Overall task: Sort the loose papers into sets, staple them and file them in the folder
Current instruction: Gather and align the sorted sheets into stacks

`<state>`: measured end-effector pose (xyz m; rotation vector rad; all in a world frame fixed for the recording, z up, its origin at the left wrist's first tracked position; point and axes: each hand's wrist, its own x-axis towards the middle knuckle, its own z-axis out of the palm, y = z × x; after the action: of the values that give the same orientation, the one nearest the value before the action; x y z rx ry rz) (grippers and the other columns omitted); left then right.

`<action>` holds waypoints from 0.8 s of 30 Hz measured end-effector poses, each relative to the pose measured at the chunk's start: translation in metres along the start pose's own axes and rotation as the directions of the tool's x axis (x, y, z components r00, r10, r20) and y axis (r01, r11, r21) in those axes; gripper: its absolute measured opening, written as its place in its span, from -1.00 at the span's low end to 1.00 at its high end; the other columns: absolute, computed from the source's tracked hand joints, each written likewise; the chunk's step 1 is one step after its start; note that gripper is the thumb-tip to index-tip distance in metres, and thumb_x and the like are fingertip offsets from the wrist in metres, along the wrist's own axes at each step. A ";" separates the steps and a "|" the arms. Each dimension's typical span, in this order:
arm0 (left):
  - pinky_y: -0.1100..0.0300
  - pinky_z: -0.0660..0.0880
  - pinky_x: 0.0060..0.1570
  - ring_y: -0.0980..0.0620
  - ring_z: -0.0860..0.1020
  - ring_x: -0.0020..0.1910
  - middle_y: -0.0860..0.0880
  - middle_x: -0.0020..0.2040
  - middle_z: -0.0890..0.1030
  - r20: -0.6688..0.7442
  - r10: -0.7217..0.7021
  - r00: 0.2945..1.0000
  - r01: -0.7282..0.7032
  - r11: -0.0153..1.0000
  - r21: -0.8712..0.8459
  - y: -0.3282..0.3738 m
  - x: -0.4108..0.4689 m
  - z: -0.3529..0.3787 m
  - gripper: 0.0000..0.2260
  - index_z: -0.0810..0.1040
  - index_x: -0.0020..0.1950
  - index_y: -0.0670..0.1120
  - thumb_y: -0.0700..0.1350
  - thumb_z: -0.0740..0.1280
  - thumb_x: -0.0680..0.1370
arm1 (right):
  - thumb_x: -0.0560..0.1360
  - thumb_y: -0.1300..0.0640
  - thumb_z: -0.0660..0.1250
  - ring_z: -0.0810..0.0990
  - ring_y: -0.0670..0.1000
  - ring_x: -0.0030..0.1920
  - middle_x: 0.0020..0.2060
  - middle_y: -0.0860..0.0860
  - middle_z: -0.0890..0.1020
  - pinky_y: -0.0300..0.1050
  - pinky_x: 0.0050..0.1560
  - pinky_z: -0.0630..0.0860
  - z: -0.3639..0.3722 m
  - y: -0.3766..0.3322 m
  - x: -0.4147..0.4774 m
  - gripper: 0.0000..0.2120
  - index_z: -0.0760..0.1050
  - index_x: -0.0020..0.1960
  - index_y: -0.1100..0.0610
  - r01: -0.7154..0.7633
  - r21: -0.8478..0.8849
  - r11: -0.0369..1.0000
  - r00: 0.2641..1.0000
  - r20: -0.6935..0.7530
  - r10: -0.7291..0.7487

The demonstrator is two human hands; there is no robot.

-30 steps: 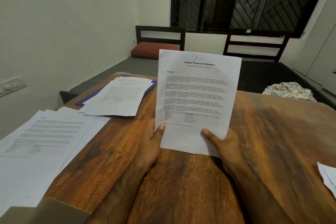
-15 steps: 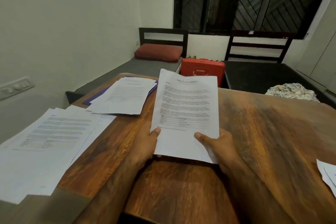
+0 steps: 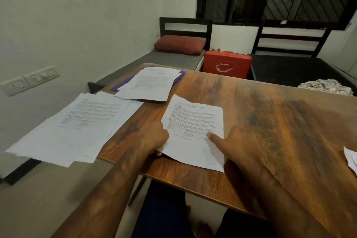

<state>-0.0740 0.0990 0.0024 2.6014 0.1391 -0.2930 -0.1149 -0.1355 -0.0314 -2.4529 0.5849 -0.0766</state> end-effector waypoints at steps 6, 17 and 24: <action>0.12 0.49 0.13 -0.05 0.58 0.18 -0.06 0.31 0.59 -0.077 0.060 0.995 -0.037 0.961 0.274 -0.003 -0.010 -0.011 -0.60 0.51 0.36 -0.04 0.20 0.17 0.69 | 0.50 -0.41 0.34 0.58 0.04 0.22 0.34 -0.01 0.54 0.05 0.24 0.59 -0.015 -0.026 -0.017 -0.31 0.35 0.45 -0.02 0.199 -0.214 0.956 0.972 -0.083 -0.221; 0.02 0.29 0.44 -0.09 0.36 0.47 -0.08 0.54 0.35 -0.184 0.485 0.855 -0.321 0.773 0.547 0.026 0.048 0.026 -0.57 0.29 0.56 -0.03 0.05 0.13 0.70 | 0.62 -0.21 0.24 0.46 0.08 0.39 0.43 -0.02 0.50 0.12 0.39 0.38 0.024 -0.083 0.012 -0.55 0.46 0.43 -0.04 0.412 -0.320 0.853 0.901 0.007 -0.433; -0.05 0.00 0.61 -0.06 -0.03 0.67 -0.06 0.70 0.00 -0.097 0.460 0.883 -0.342 0.770 0.538 0.015 0.101 0.040 -0.47 0.02 0.69 -0.09 0.03 -0.03 0.73 | 0.58 -0.20 -0.21 -0.02 0.06 0.68 0.68 -0.05 0.08 0.14 0.63 -0.06 0.058 -0.095 0.076 -0.32 0.10 0.67 -0.07 0.585 -0.308 0.750 0.811 0.225 -0.540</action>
<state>0.0192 0.0703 -0.0478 3.0865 -0.4927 0.1510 0.0021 -0.0679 -0.0293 -2.8933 -0.2519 -0.0630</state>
